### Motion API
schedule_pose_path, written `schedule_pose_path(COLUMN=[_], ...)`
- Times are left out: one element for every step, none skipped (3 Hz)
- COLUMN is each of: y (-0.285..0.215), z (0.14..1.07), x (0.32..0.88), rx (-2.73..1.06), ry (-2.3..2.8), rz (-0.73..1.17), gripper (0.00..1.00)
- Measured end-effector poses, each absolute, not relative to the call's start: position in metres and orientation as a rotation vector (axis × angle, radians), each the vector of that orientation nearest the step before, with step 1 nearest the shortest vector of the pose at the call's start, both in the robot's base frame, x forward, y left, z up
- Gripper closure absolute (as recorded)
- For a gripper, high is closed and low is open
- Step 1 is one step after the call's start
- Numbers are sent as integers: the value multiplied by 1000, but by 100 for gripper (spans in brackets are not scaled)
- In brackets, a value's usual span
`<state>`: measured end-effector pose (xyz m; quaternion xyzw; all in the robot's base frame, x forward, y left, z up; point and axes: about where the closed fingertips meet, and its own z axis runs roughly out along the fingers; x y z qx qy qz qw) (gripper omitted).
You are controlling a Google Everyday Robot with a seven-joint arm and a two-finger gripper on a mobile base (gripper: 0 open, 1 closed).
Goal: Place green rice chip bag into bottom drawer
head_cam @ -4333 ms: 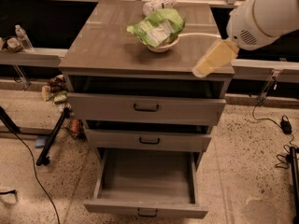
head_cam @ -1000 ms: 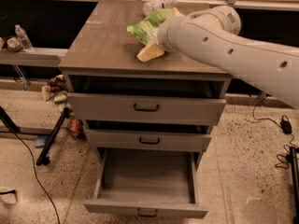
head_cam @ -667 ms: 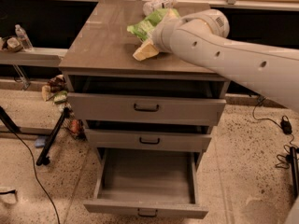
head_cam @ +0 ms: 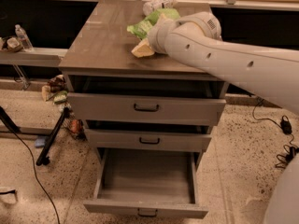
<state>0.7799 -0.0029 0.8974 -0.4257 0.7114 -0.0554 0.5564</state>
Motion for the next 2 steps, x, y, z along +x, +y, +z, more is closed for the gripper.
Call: schedule_pose_path(y=[2,6], z=[894,891], x=[781,781], rx=[-1000,-1005], ry=[1681,1681], rz=[-114,-107], gripper=[41,65])
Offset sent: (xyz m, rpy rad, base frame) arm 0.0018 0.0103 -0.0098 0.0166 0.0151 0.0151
